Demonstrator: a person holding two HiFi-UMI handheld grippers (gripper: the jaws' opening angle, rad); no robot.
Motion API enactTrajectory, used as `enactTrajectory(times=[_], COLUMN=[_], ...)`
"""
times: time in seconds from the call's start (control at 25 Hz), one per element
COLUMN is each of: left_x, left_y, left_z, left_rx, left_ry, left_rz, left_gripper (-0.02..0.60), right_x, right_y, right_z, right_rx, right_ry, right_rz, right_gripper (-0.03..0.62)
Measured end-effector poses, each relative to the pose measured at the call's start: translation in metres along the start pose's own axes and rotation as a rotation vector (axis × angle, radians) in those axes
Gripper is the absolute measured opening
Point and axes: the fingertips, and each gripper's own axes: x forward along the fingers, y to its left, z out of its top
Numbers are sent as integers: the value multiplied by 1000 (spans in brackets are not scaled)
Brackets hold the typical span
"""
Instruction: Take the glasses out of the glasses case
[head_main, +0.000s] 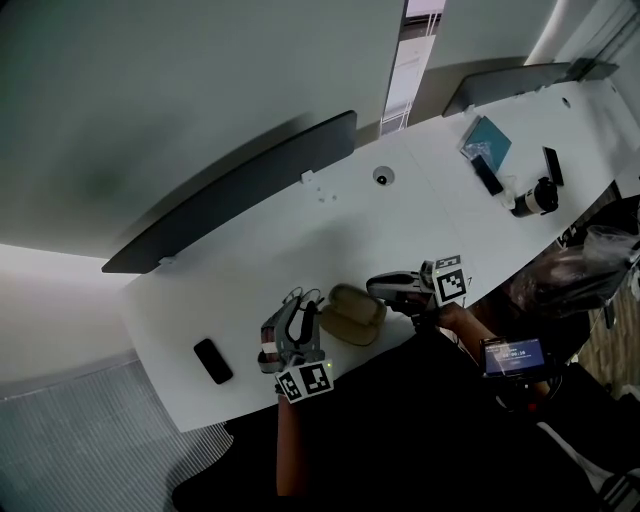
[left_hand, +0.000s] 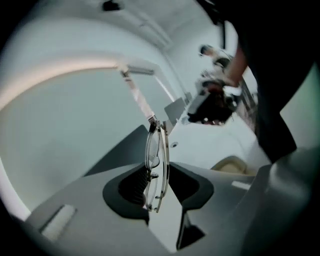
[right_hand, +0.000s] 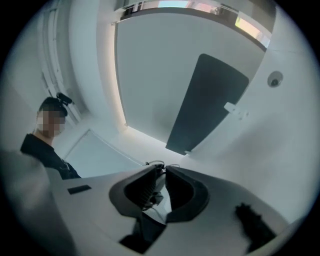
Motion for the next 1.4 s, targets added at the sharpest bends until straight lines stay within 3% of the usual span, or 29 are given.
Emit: enactTrajectory(times=[0.04, 0.08, 0.2, 0.28, 0.44, 0.6, 0.8, 0.92, 1.04, 1.16, 1.28, 1.4], left_x=[-2, -4, -8, -11, -12, -13, -9, -3, -1, 0, 2, 5], left_y=[-2, -5, -18, -25, -35, -44, -52, -57, -58, -59, -68, -65], left_z=[9, 19, 41, 49, 45, 46, 35, 27, 15, 1, -16, -26], left_rx=[163, 270, 428, 499, 590, 662, 619, 492, 344, 99, -285, -828], left_ry=[-14, -40, -117, -145, -148, -167, -132, -108, -65, -23, -11, -59], left_rz=[37, 56, 73, 80, 68, 62, 12, -66, -142, -230, -341, -380], left_gripper=[132, 132, 132, 132, 130, 130, 150, 231, 247, 244, 233, 227], right_x=[6, 13, 28, 31, 35, 43, 47, 42, 30, 5, -29, -55], right_y=[10, 19, 34, 31, 21, 24, 23, 12, -5, -33, -75, -109], right_z=[1, 0, -9, -14, -22, -37, -49, -51, -47, -40, -41, -50], right_rx=[36, 80, 225, 302, 373, 426, 462, 415, 399, 365, 286, 252], right_ry=[-13, -18, -24, -32, -5, 78, 115, 126, 98, 62, 90, 122], right_rz=[54, 106, 220, 230, 171, 186, 190, 131, 81, -4, -147, -208], right_gripper=[52, 65, 102, 116, 117, 113, 62, 22, 21, 21, 21, 21])
